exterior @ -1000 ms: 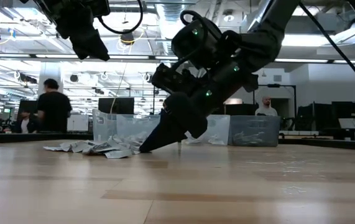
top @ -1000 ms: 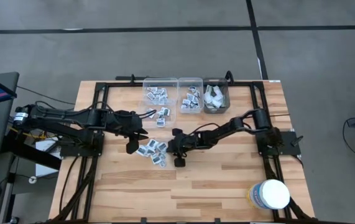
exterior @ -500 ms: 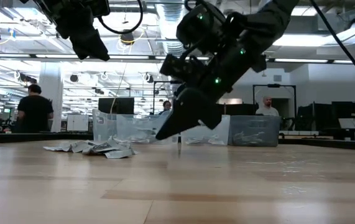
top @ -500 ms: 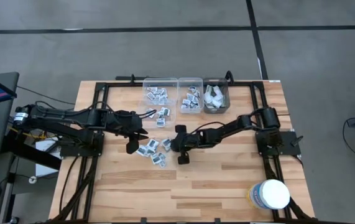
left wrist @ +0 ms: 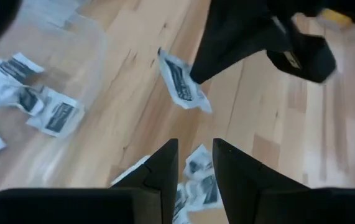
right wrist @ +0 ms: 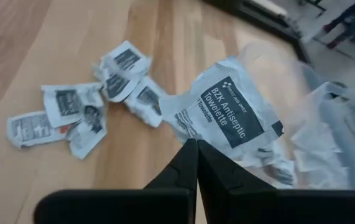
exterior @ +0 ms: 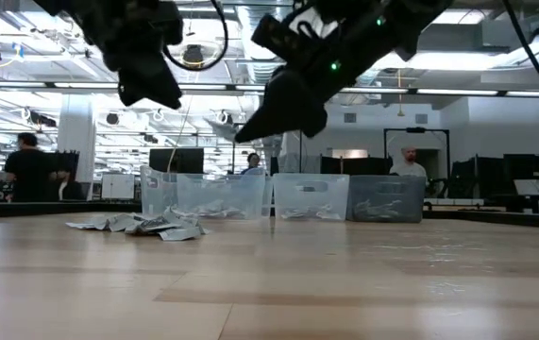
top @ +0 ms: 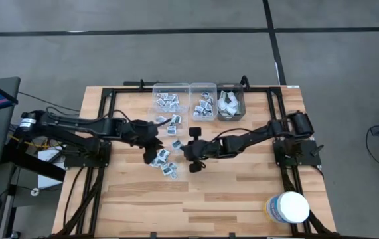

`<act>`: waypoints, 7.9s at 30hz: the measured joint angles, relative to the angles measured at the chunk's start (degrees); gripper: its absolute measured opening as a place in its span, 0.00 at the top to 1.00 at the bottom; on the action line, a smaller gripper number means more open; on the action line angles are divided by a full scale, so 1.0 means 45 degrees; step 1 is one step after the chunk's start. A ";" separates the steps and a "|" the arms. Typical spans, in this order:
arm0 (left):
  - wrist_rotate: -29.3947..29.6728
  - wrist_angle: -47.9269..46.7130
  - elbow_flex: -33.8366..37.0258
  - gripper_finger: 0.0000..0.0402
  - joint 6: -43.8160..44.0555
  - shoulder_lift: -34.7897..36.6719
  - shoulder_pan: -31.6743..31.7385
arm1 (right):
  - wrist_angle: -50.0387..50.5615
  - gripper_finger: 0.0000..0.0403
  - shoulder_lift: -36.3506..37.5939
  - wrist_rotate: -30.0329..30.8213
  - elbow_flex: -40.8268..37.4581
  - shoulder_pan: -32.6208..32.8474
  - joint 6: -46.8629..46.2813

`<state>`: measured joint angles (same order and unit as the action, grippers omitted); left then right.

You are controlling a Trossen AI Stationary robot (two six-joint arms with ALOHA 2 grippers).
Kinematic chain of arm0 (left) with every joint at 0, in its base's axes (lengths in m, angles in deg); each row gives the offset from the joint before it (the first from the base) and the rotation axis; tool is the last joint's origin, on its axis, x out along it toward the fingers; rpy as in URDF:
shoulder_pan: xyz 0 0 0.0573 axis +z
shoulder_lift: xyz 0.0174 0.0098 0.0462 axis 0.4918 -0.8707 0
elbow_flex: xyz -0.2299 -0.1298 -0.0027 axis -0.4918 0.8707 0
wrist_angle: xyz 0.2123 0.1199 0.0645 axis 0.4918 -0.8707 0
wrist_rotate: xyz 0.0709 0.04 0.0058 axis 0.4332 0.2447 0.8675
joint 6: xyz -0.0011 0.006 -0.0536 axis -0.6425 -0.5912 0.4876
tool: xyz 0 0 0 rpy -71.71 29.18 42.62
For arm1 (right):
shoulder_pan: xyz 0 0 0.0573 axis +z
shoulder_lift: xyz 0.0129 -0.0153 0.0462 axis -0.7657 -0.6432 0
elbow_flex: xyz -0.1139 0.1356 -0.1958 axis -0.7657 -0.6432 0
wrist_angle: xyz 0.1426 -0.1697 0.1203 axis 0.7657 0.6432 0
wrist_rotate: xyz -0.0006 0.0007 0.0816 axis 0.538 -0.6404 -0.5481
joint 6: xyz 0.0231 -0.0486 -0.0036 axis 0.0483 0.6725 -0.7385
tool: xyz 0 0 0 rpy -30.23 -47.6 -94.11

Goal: Pick & Place First Aid Supplies
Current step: Put the towelette pack into the bottom transparent bin, then put the ointment pack into the top left transparent bin

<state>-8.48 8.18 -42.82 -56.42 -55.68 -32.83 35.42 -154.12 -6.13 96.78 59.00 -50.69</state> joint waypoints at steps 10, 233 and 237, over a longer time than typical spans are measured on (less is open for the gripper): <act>-0.0003 0.2863 -0.0004 0.75 0.1718 -0.1387 0.0481 | 0.0032 1.00 0.0318 0.0833 0.0005 0.0051 0.0091; 0.3564 -0.1463 -0.0004 0.78 -0.4299 0.3253 -0.2964 | -0.1254 0.72 -0.4172 -0.4237 0.2097 0.1655 -0.3357; 0.3564 -0.1531 -0.0004 0.78 -0.4303 0.3248 -0.2964 | -0.0730 0.72 -0.4200 -0.4184 0.2094 0.1715 -0.3387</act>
<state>7.56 1.29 -42.84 -75.78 -41.06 -46.17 32.14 -173.02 -24.96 106.21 66.72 -65.93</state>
